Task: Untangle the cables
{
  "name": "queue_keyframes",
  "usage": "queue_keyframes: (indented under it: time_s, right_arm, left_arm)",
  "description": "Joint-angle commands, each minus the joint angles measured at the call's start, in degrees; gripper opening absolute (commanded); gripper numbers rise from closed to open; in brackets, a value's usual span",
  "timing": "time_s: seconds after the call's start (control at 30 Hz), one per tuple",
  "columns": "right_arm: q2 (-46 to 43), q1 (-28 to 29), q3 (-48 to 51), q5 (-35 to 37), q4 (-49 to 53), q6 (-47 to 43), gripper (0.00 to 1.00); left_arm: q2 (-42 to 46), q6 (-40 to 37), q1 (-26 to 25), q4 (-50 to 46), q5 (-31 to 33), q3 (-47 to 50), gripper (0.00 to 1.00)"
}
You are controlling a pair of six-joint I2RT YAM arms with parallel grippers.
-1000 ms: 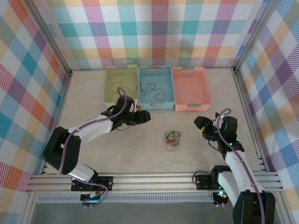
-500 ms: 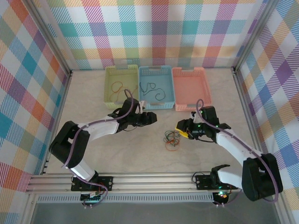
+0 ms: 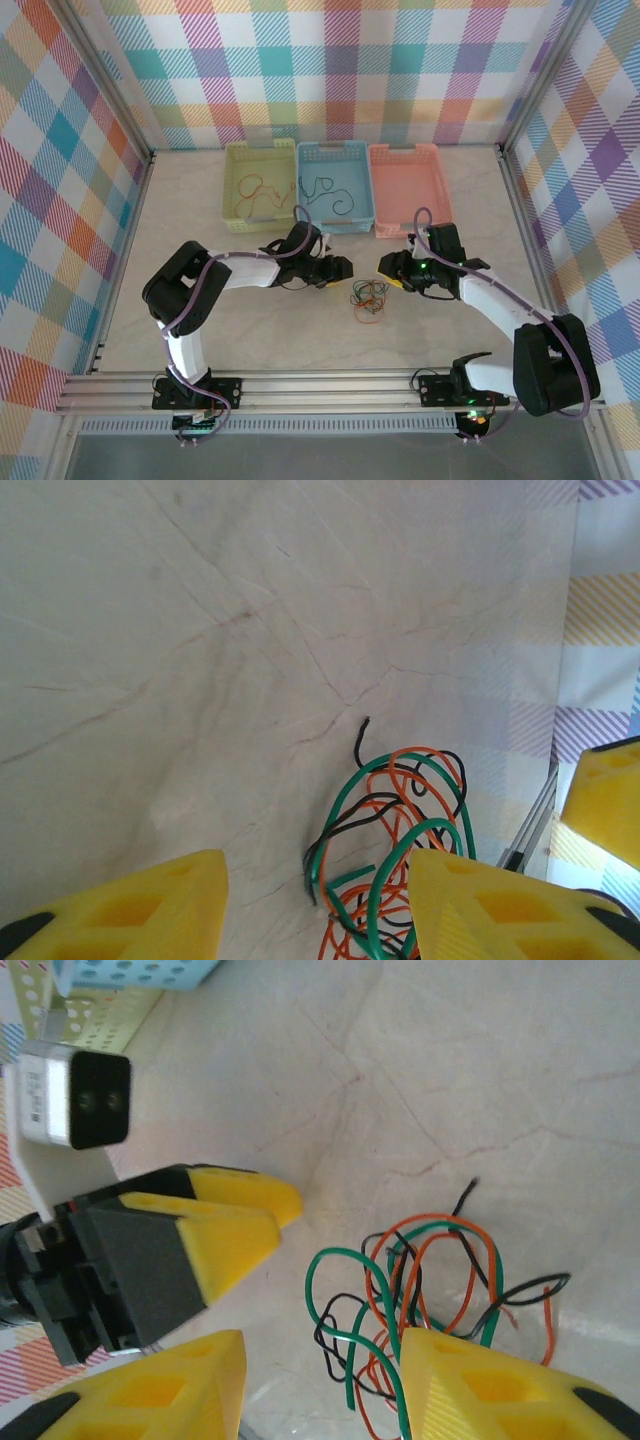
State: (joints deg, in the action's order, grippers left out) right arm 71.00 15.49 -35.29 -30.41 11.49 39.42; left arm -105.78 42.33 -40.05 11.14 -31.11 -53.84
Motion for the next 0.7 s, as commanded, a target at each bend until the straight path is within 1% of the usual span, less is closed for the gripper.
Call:
queue_keyframes:
  time_s: [0.0,0.1,0.17,0.3,0.47,0.67]
  right_arm:
    - [-0.3,0.4,1.4,1.8,-3.2,-2.5,0.45]
    - [0.3,0.5,1.3,1.0,-3.3,-2.9,0.45]
    - [-0.3,0.5,2.0,2.7,-4.0,-2.5,0.45]
    - [-1.0,0.4,2.6,2.8,-4.6,-2.7,0.45]
    - [-2.5,0.4,3.8,3.1,-5.6,-2.7,0.45]
    - [-4.5,0.5,4.9,4.1,-6.3,-2.8,0.46]
  left_arm:
    - [-1.2,0.7,-1.0,1.4,-2.2,-2.2,0.51]
    - [-1.9,0.6,-1.0,1.2,-3.2,-2.7,0.50]
    - [-2.2,0.6,-1.2,1.0,-3.7,-3.1,0.49]
    - [-2.2,-0.3,-1.5,0.1,-3.8,-3.5,0.46]
    - [-2.7,-0.4,-1.8,0.3,-4.7,-3.9,0.36]
    - [-2.6,-1.1,-2.0,0.1,-5.4,-4.0,0.30]
